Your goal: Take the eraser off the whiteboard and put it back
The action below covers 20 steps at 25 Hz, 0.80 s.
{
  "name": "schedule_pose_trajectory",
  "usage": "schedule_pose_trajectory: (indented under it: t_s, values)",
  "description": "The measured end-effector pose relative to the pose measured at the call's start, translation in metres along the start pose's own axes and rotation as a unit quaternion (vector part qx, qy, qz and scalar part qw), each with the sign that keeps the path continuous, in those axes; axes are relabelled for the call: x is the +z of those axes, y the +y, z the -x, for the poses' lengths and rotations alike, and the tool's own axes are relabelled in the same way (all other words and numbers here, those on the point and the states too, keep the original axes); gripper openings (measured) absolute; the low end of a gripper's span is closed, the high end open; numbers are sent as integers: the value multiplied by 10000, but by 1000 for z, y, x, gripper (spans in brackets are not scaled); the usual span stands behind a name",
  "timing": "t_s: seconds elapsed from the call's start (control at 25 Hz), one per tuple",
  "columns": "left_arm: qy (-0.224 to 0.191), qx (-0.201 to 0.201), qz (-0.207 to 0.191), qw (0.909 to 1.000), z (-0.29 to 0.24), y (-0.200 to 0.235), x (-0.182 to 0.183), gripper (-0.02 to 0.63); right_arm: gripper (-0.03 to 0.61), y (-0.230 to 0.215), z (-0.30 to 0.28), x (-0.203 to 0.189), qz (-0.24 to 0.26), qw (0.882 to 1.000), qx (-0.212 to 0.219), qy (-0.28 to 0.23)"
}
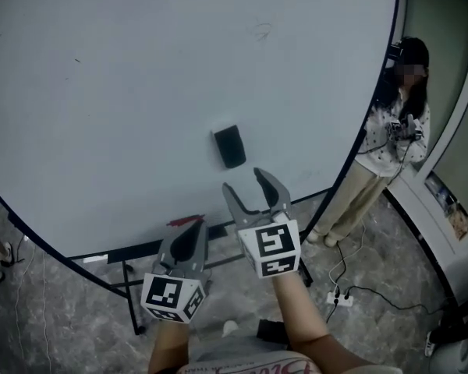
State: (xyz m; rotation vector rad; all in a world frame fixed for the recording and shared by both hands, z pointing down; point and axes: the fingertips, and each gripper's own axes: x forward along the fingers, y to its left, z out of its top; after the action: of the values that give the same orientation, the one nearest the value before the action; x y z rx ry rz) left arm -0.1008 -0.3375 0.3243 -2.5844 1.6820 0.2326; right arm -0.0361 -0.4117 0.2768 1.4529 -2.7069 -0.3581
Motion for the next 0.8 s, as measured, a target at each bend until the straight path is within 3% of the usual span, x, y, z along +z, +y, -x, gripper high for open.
schedule_pose_trajectory:
  t_s: [0.28, 0.4, 0.52, 0.8]
  values:
    - [46, 254, 38, 9997, -33, 28, -10, 0, 288, -23, -63, 0, 274, 9996, 20, 116]
    - [41, 255, 40, 9997, -44, 34, -10, 0, 280, -23, -76, 2, 330, 9994, 55, 116]
    - [6, 210, 8, 9998, -52, 37, -9, 0, 233, -23, -83, 2, 346, 9993, 23, 105]
    - [2, 22, 126, 9999, -56, 43, -6, 0, 227, -23, -78, 1, 331, 9988, -307, 168]
